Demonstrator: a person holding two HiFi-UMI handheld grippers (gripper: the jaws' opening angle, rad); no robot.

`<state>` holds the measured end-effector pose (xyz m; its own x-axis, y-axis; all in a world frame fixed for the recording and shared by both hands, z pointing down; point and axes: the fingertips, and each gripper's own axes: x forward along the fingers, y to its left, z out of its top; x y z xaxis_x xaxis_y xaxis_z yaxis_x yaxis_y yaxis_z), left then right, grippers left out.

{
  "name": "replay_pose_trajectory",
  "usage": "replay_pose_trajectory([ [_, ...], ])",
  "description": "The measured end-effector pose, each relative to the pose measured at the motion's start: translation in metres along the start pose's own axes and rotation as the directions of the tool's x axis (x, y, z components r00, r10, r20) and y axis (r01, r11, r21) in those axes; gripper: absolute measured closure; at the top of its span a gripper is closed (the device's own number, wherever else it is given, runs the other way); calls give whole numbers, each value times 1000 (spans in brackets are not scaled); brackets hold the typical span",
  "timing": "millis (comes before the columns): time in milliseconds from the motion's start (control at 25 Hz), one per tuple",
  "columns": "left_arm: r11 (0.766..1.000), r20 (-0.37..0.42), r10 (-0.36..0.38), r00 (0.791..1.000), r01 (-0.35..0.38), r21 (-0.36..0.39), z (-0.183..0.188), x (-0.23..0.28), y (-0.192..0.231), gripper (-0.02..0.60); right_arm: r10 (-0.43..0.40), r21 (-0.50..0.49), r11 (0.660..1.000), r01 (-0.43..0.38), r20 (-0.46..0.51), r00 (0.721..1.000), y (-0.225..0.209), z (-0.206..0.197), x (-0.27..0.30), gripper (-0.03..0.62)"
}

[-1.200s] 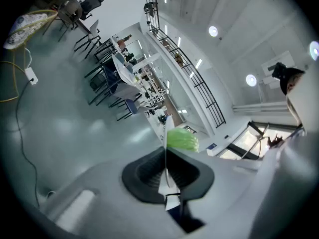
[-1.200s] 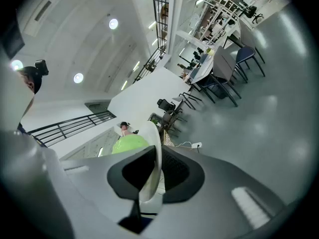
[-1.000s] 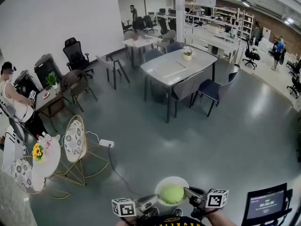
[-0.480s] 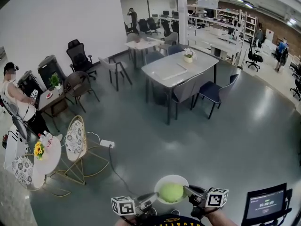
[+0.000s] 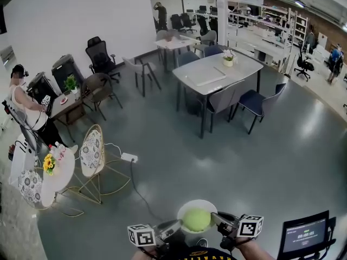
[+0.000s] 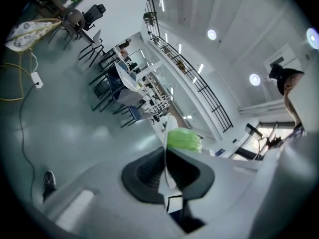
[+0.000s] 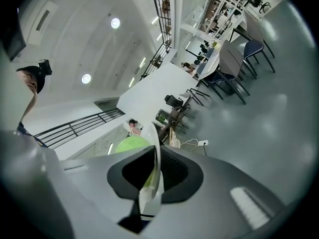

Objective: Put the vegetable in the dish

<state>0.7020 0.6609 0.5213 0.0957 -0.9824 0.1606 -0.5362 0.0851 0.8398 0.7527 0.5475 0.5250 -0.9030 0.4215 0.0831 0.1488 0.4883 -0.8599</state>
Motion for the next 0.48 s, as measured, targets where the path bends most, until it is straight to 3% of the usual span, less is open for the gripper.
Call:
replay_pose_trajectory([
  [200, 1000, -1, -2, 1000, 2, -5, 34, 6, 22, 565, -4, -4, 1000, 4, 0, 1000, -5, 23, 29, 566],
  [480, 999, -32, -46, 998, 46, 5, 110, 6, 60, 566, -30, -12, 999, 31, 39, 999, -16, 65, 99, 565],
])
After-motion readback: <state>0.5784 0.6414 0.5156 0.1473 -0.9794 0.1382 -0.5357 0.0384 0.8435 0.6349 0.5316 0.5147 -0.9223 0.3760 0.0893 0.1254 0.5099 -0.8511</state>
